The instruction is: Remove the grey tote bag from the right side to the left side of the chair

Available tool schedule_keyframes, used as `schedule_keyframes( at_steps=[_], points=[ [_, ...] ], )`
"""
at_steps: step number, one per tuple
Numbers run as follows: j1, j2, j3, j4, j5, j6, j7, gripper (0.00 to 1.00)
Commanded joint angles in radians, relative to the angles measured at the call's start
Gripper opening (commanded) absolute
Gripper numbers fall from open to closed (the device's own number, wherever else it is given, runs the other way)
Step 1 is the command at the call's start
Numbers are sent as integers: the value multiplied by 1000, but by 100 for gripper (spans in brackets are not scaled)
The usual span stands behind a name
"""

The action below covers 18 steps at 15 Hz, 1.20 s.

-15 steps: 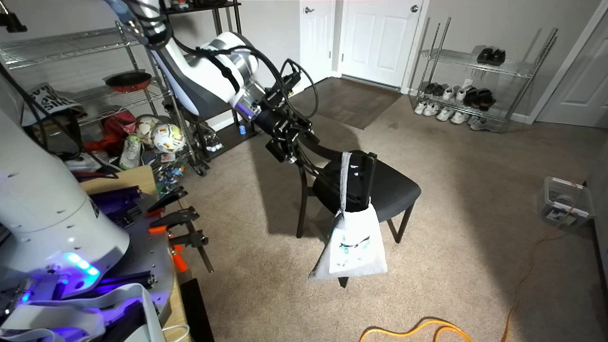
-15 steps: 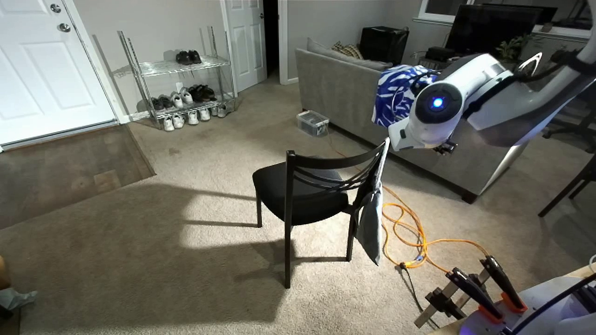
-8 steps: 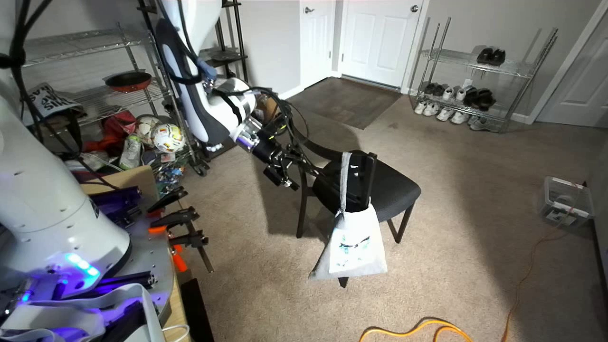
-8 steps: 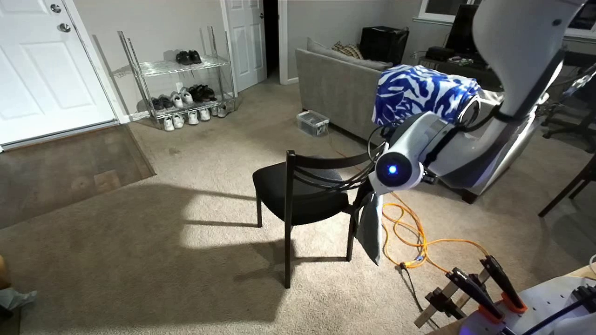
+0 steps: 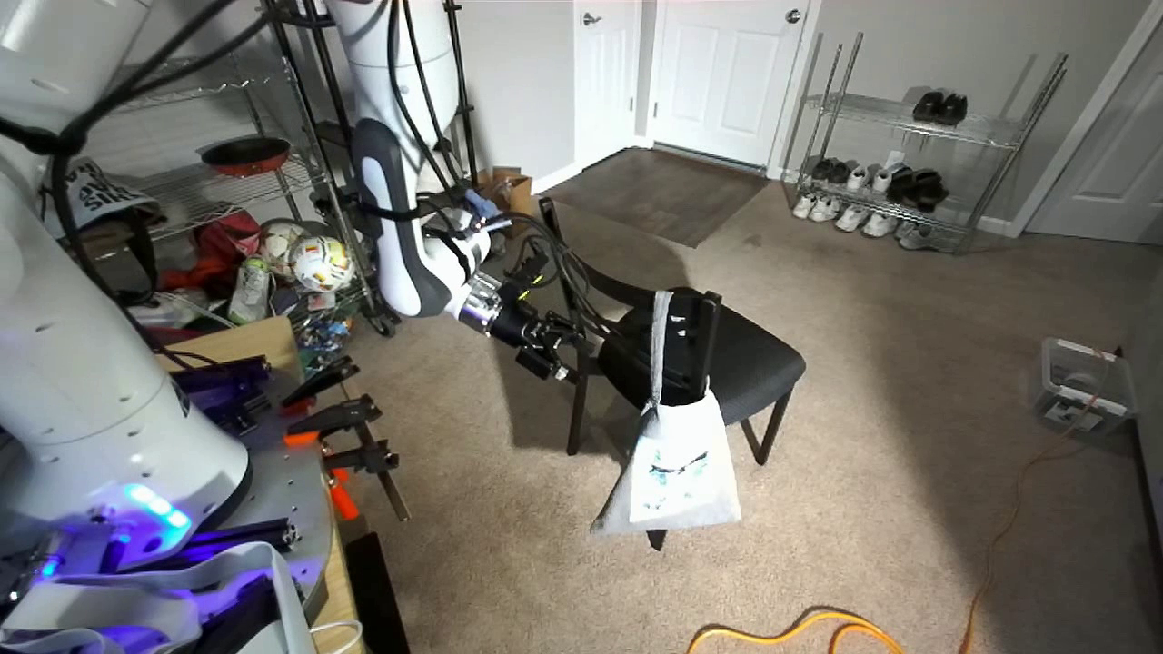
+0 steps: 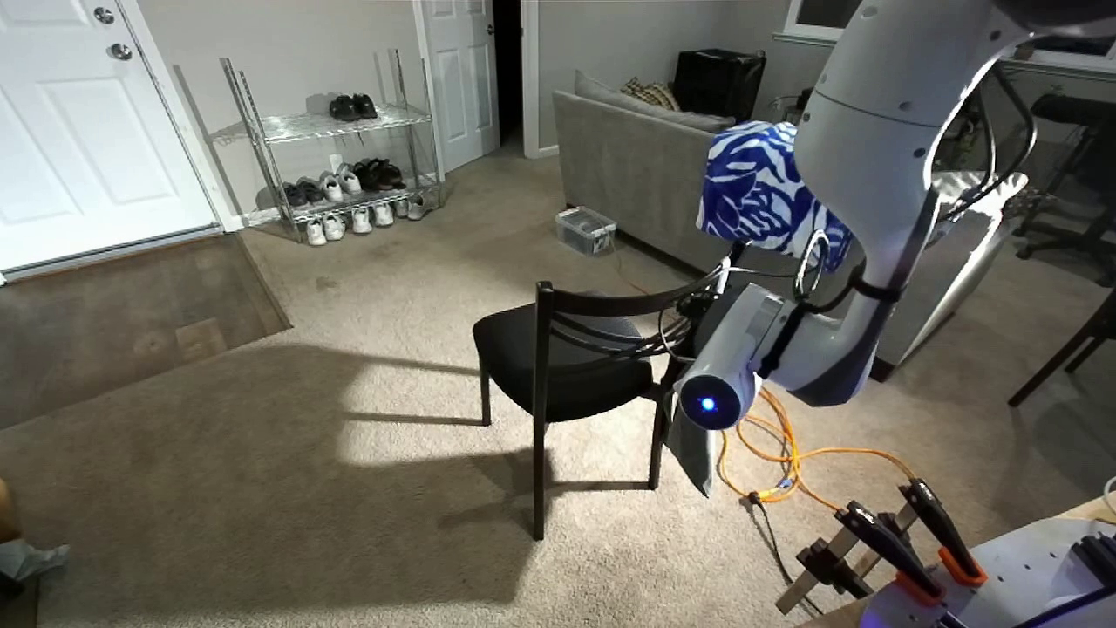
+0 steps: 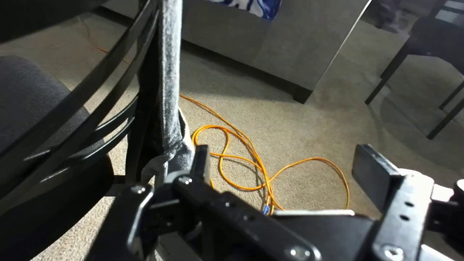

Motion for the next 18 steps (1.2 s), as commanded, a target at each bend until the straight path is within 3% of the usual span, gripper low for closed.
schedule_keyframes(
  at_steps=[1,9,18],
  points=[
    [35,59,-5,23,-92,-93,-3,100],
    [104,124,-12,22,-206,-394,23,100],
    [83,131,9,33,-181,-395,-5,100]
  ],
)
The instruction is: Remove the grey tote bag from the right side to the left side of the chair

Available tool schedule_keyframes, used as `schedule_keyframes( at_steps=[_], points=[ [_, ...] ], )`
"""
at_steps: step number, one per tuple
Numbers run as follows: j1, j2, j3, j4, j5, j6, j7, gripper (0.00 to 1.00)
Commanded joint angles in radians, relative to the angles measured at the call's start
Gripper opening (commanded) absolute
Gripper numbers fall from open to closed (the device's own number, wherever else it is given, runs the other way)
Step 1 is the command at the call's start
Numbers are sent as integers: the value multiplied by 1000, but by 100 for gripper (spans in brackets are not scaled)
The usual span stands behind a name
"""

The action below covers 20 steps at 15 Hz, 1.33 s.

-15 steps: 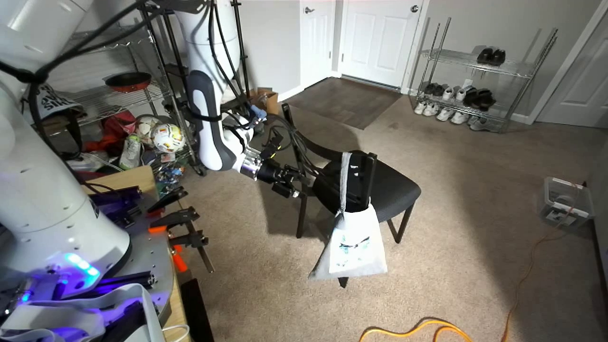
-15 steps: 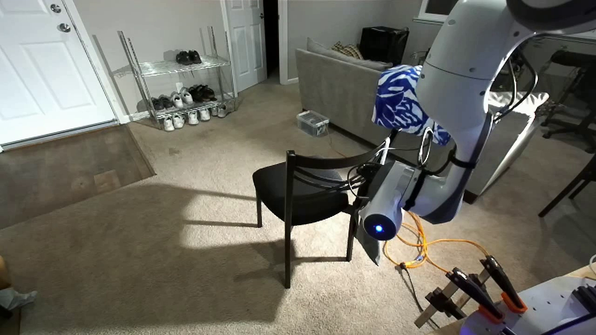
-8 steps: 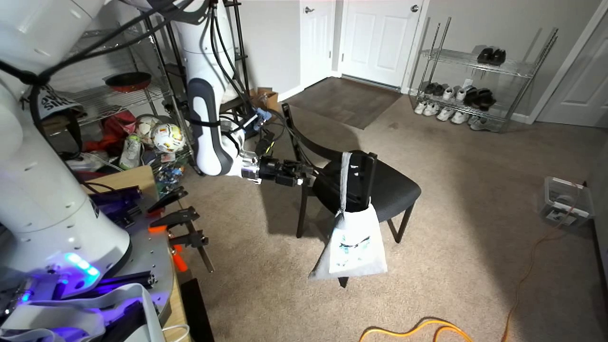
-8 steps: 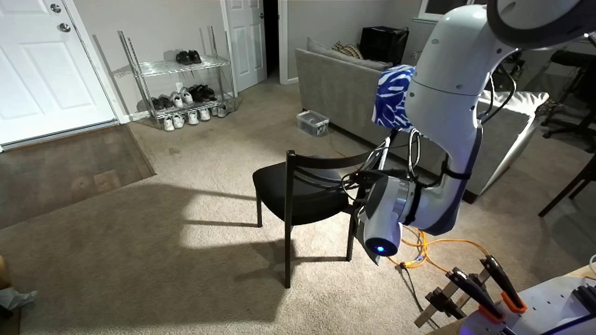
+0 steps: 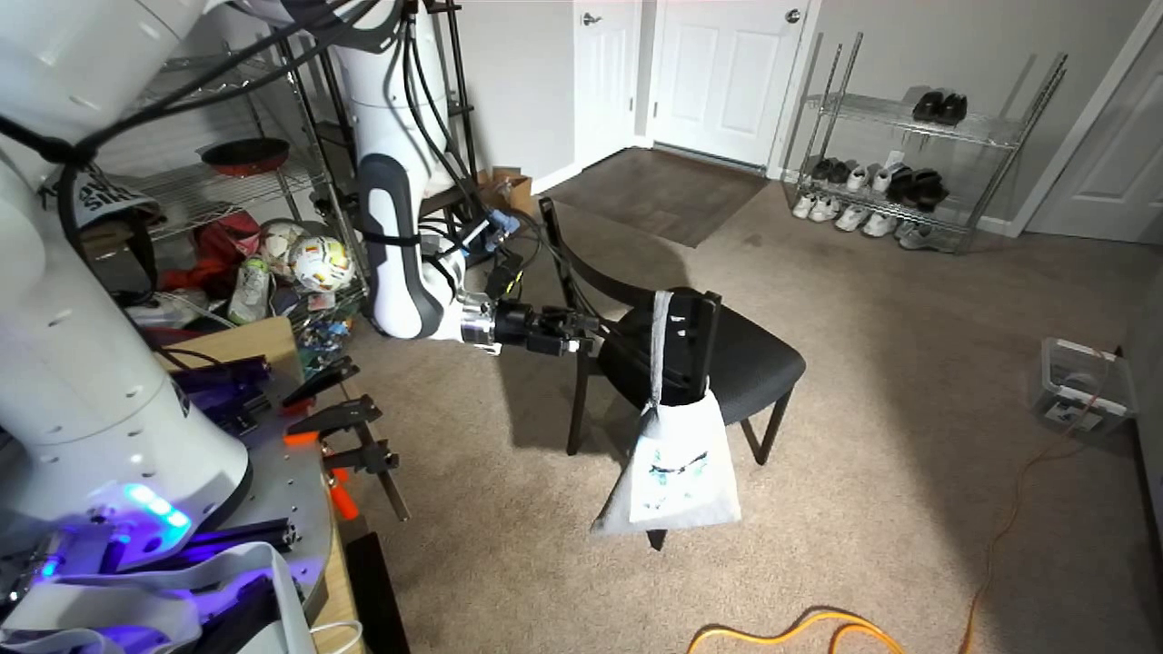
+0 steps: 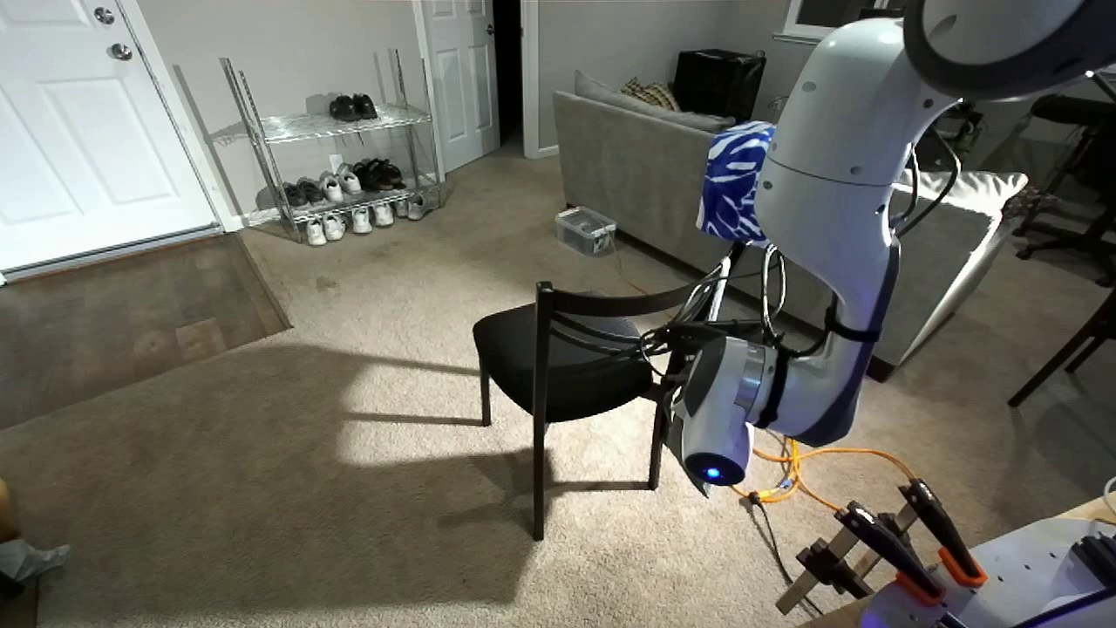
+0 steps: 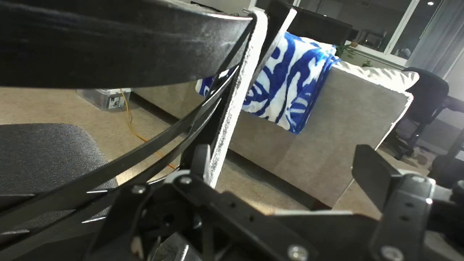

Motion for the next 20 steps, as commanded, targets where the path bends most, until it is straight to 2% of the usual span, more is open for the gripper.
schedule_keyframes(
  at_steps=[1,9,14,20],
  points=[
    [-15,3,15,0,-5,-12,-5,100],
    [-19,15,-17,-13,-86,11,-15,100],
    [-22,0,-82,-44,-192,-1,-22,100],
    [-46,2,-130,-22,-287,-1,-8,100]
  ],
)
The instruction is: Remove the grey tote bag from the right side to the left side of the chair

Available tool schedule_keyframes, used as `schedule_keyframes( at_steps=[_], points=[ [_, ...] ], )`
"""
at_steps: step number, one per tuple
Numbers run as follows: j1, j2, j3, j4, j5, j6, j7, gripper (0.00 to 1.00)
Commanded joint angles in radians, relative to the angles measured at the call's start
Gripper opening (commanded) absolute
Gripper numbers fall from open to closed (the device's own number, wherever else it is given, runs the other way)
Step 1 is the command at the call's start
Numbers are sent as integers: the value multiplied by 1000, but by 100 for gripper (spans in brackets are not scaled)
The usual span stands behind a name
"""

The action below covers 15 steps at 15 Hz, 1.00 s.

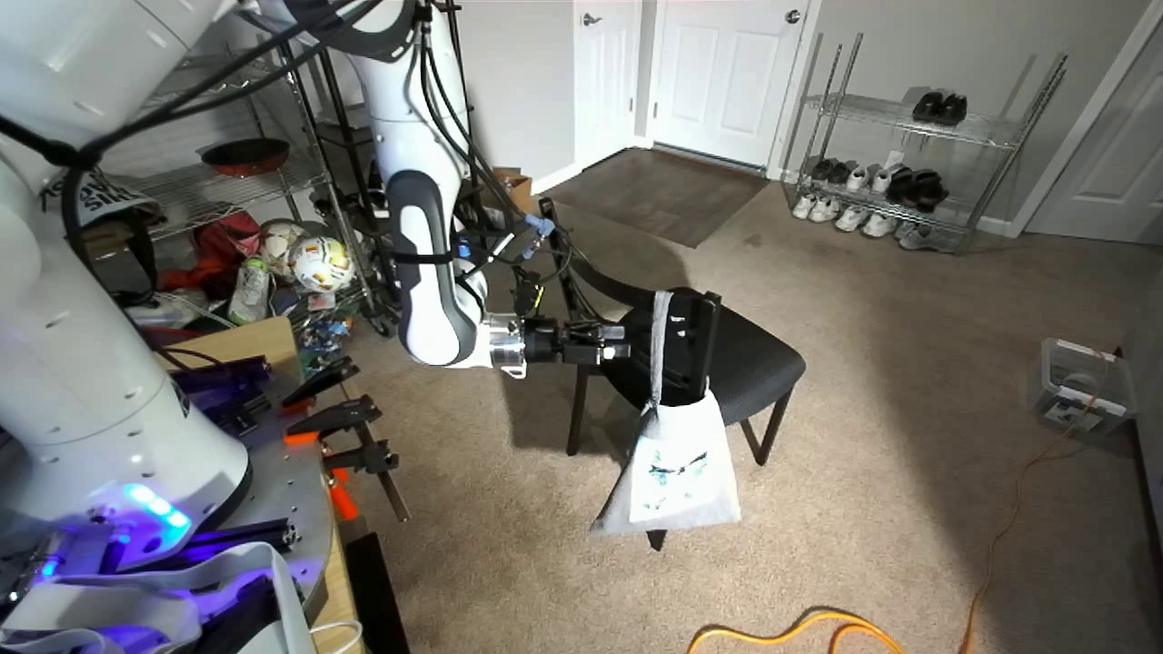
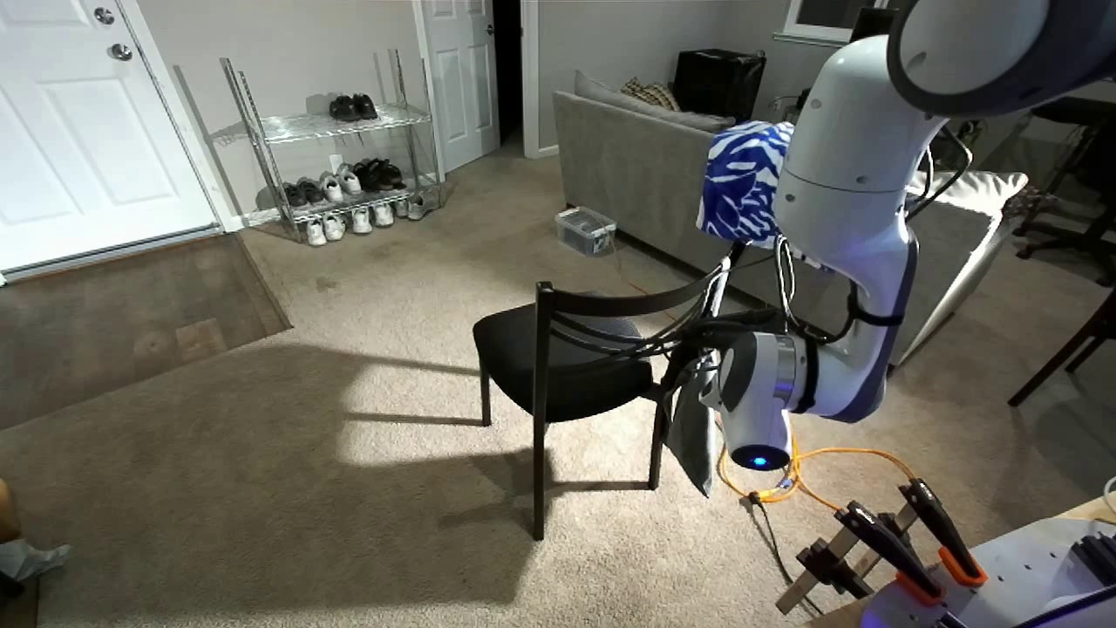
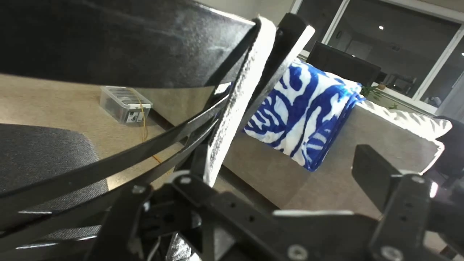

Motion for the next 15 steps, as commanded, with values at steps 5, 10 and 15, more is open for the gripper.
schedule_keyframes(
  at_steps=[5,10,15],
  points=[
    [-47,-36,-30,1,-99,0,15,100],
    [-62,-48,-34,-1,-100,-15,27,100],
    [-72,-50,-34,-2,-124,-2,54,100]
  ],
)
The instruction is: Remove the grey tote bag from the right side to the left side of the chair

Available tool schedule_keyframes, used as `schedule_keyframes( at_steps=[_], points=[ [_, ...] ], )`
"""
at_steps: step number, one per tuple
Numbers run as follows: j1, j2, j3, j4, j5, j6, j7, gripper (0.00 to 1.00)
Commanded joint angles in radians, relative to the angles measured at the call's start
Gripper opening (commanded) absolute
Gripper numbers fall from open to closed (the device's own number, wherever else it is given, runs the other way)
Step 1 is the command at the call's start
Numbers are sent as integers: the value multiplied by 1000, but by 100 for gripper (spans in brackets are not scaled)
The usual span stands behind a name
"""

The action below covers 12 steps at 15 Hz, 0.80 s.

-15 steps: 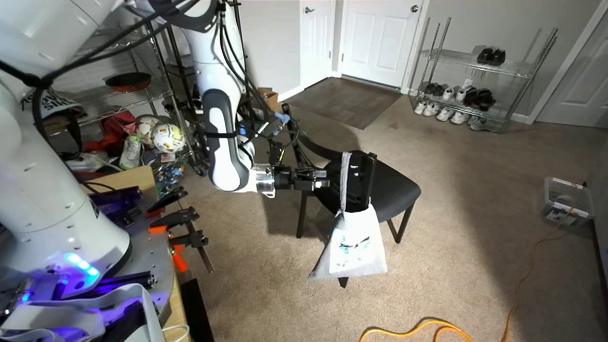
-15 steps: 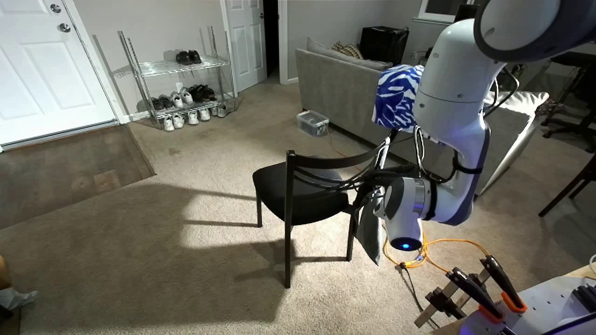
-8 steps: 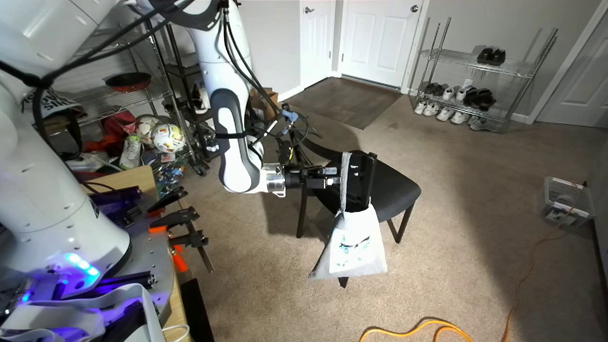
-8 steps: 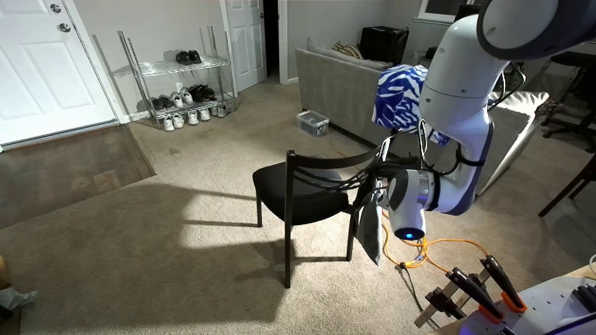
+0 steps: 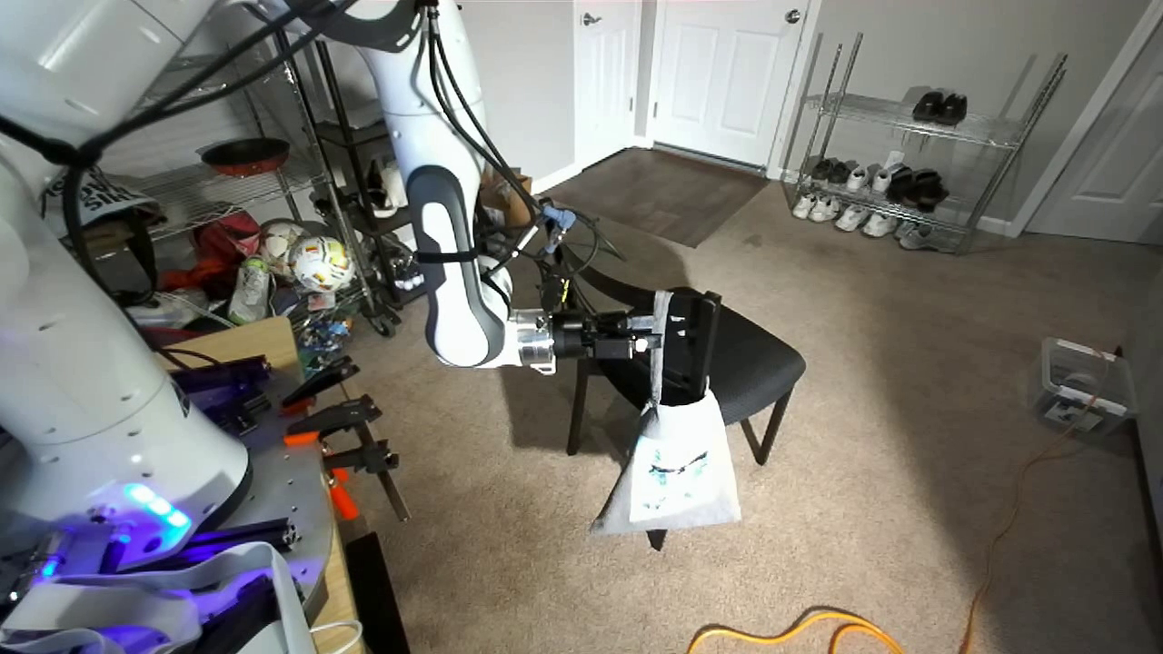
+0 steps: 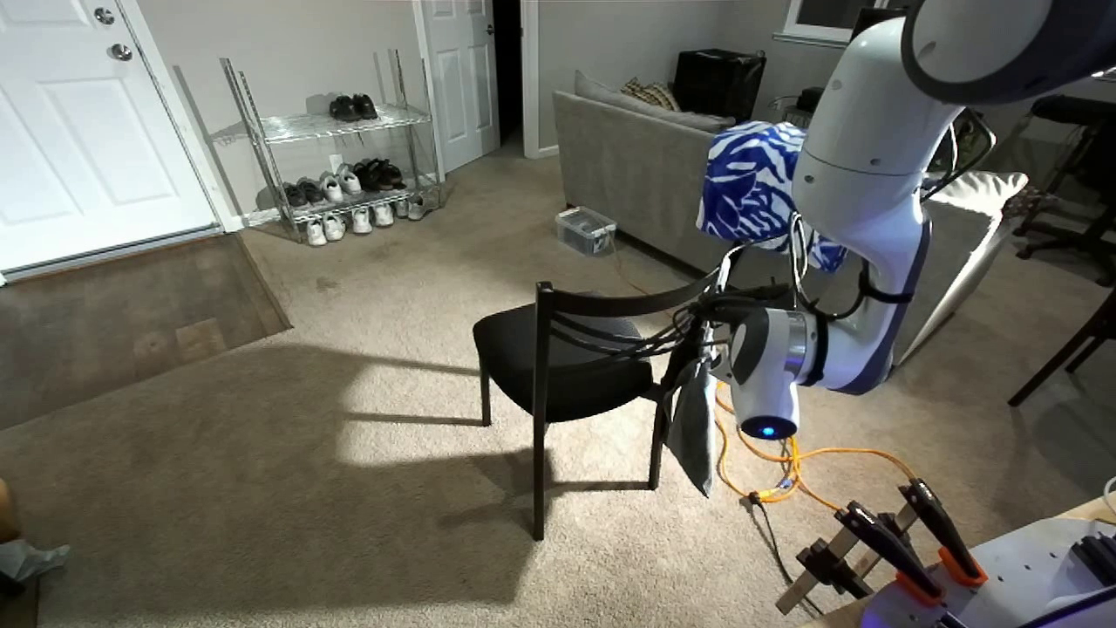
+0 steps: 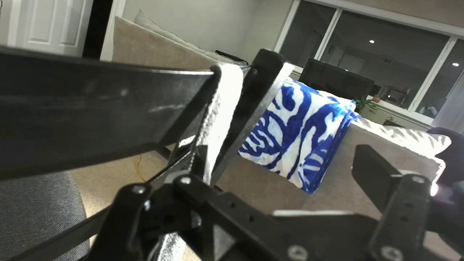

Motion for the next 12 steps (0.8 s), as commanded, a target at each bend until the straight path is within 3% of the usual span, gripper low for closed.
schedule_keyframes(
  at_steps=[1,12],
  points=[
    [-18,-16,11,-23,-47,-1,35,100],
    [-19,41,39,58,-55,48,23,100]
  ],
)
